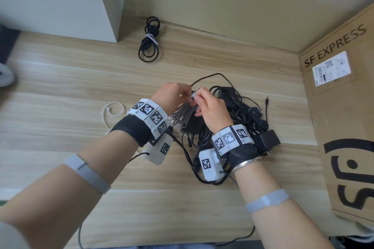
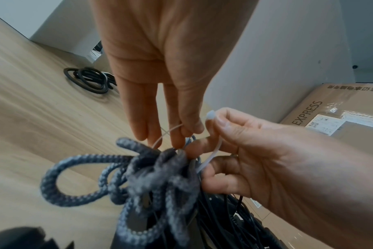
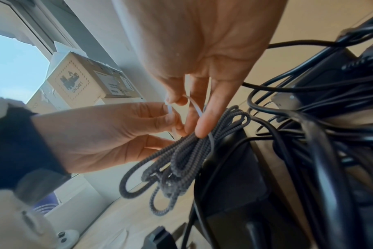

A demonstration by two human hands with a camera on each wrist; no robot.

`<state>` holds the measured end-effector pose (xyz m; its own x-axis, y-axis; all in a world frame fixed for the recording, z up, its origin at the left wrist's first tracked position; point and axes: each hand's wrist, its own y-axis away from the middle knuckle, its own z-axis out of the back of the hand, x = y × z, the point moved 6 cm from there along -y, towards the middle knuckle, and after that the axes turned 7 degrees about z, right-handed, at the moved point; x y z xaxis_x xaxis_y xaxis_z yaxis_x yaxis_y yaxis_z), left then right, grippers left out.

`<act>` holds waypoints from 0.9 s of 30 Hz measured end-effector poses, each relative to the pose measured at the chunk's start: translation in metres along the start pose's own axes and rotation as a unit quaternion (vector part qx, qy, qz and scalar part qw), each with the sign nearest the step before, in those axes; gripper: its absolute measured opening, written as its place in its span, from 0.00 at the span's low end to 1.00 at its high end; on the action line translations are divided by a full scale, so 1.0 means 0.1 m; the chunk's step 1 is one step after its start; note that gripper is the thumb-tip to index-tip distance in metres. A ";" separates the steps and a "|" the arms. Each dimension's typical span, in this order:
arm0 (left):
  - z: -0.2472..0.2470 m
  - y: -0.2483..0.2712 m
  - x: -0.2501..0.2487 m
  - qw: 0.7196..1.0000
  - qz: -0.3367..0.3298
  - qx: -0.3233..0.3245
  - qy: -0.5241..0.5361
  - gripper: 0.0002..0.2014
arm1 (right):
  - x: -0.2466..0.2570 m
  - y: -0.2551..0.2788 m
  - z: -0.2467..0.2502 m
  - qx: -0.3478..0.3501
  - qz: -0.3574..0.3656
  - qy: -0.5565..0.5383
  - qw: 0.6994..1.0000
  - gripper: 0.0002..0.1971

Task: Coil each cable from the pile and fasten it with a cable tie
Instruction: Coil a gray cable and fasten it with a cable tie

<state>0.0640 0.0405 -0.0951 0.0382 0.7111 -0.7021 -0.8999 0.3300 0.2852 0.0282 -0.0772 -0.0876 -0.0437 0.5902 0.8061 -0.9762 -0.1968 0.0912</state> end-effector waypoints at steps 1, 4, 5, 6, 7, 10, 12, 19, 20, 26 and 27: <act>0.00 0.00 0.00 1.000 0.000 0.000 0.008 0.04 | 0.00 0.00 0.00 0.004 -0.001 0.003 1.000 0.09; 0.01 0.00 0.06 0.997 0.016 -0.001 0.070 0.03 | -0.01 -0.03 0.00 0.008 -0.009 0.006 1.000 0.09; 0.02 0.00 0.08 0.995 0.025 0.003 0.096 0.05 | -0.01 -0.04 0.01 0.009 -0.012 0.007 1.000 0.09; 0.02 0.00 0.12 0.992 0.037 0.010 0.118 0.07 | -0.01 -0.05 0.02 0.011 -0.014 0.009 1.000 0.09; 0.02 -0.01 0.14 0.990 0.047 0.019 0.133 0.09 | -0.01 -0.05 0.03 0.013 -0.016 0.011 1.000 0.09; 0.00 0.00 0.17 0.987 0.068 0.040 0.140 0.13 | -0.01 -0.06 0.01 0.027 -0.016 0.010 0.999 0.09; -0.01 0.00 0.14 0.989 0.065 0.040 0.128 0.10 | -0.01 -0.05 0.00 0.039 -0.017 0.015 0.999 0.10; 0.02 -0.01 0.08 0.989 0.010 -0.011 0.144 0.08 | 0.01 -0.03 0.00 0.046 -0.026 0.049 0.997 0.06; 0.02 -0.01 0.09 0.989 0.002 -0.014 0.145 0.07 | 0.00 -0.02 -0.01 0.044 -0.031 0.047 0.997 0.09; -0.07 0.00 0.01 0.986 -0.055 0.022 0.157 0.09 | -0.03 -0.02 -0.04 0.041 -0.043 0.064 0.996 0.15; -0.08 0.01 -0.02 0.986 -0.066 0.018 0.151 0.08 | -0.03 -0.03 -0.04 0.042 -0.048 0.060 0.996 0.16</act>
<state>0.0594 0.0347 -0.0986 0.0184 0.4445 -0.8956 -0.8798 0.4327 0.1967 0.0301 -0.0752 -0.0931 0.0189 0.6981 0.7158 -0.9563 -0.1962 0.2166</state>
